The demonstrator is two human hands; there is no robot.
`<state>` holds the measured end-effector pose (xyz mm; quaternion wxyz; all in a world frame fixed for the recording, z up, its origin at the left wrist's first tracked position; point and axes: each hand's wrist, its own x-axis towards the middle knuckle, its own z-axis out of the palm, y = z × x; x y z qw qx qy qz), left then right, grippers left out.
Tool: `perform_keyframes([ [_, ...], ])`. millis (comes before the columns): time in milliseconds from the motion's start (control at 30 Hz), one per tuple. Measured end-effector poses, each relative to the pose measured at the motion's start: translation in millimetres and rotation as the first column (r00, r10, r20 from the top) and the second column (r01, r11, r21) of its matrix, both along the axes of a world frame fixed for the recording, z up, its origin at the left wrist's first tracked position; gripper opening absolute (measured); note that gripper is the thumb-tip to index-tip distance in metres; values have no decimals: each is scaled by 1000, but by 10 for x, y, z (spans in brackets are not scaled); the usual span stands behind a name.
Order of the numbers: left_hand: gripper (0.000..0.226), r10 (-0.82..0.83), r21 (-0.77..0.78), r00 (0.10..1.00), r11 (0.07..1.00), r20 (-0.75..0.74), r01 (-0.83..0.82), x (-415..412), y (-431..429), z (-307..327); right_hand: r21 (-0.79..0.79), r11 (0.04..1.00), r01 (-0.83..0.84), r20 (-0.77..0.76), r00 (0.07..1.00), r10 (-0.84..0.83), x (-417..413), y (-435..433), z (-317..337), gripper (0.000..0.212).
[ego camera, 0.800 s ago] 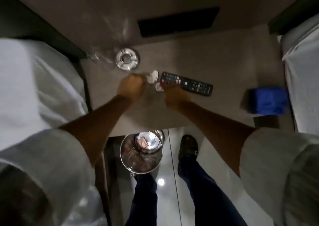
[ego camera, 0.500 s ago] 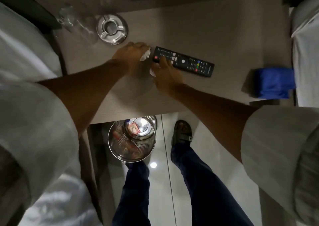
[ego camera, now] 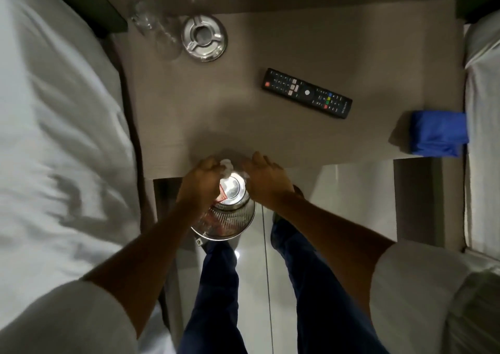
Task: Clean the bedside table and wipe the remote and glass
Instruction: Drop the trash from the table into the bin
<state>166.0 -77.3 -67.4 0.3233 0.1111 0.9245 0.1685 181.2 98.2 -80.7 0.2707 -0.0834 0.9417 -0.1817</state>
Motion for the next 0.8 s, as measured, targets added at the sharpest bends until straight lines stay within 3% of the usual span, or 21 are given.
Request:
perform_keyframes([
  [133,37,45,10,999,999,19,-46,503,-151,-92,-97,992,77,161,985,-61,481,-234,-72,64],
  [267,36,48,9,993,999,104,-49,837,-266,-294,-106,983,148,291,950,-111,814,-368,-243,55],
  [400,35,72,-47,985,997,156,-65,1032,-341,-475,-113,966,234,291,937,-193,1060,-391,-423,39],
  [467,36,105,-36,981,994,162,-100,1090,-334,-535,-110,969,221,275,943,-184,1117,-383,-473,40],
  [600,45,123,-221,943,974,310,-54,1121,-337,-544,-86,979,186,248,956,-160,1116,-344,-469,49],
  [700,41,55,-196,951,981,305,6,1136,-397,-490,-85,974,209,238,954,-184,1027,-291,-399,47],
  [800,33,103,-80,957,993,270,-84,1001,-425,-406,-96,964,248,218,950,-223,889,-237,-312,44],
])
